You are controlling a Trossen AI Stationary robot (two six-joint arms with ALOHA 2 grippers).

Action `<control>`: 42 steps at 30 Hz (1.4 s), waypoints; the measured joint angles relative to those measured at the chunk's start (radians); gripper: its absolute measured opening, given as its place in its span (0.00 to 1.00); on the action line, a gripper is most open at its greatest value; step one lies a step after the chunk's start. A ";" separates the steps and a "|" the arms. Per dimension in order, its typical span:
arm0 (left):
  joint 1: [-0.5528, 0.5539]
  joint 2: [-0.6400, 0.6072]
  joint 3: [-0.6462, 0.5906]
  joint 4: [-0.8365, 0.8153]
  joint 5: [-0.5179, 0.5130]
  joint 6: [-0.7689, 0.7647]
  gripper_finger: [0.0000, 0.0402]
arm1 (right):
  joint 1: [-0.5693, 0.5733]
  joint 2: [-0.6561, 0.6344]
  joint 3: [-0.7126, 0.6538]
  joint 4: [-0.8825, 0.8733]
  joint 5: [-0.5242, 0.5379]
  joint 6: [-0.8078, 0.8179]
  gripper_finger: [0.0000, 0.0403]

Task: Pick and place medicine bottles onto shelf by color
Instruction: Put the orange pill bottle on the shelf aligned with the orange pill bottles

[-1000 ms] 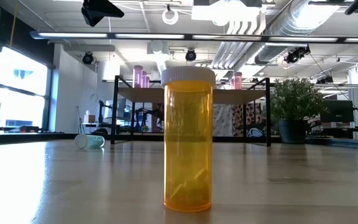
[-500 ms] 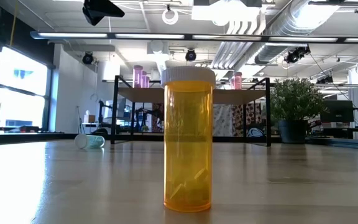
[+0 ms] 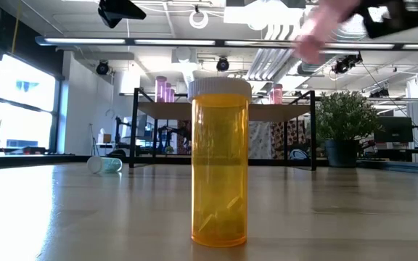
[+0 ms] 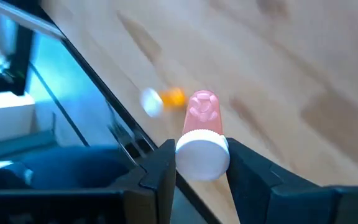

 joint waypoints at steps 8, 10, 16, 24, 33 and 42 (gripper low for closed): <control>0.001 0.000 0.000 -0.003 0.000 0.025 0.60 | -0.174 0.000 0.170 -0.160 0.060 -0.186 0.28; 0.004 0.000 0.000 -0.004 0.002 0.026 0.60 | -0.215 0.000 0.218 -0.213 0.083 -0.237 0.28; 0.041 0.000 0.000 -0.004 0.061 0.042 0.60 | -0.344 0.000 0.360 -0.394 0.137 -0.378 0.28; 0.106 0.000 0.000 -0.004 0.064 0.060 0.60 | -0.527 -0.001 0.534 -0.582 0.149 -0.634 0.28; 0.179 0.000 0.000 -0.004 0.064 0.052 0.60 | -0.743 -0.001 0.695 -0.773 0.136 -0.924 0.28; 0.232 0.000 0.000 -0.004 0.062 0.028 0.60 | -0.929 0.001 0.710 -0.934 0.020 -1.084 0.28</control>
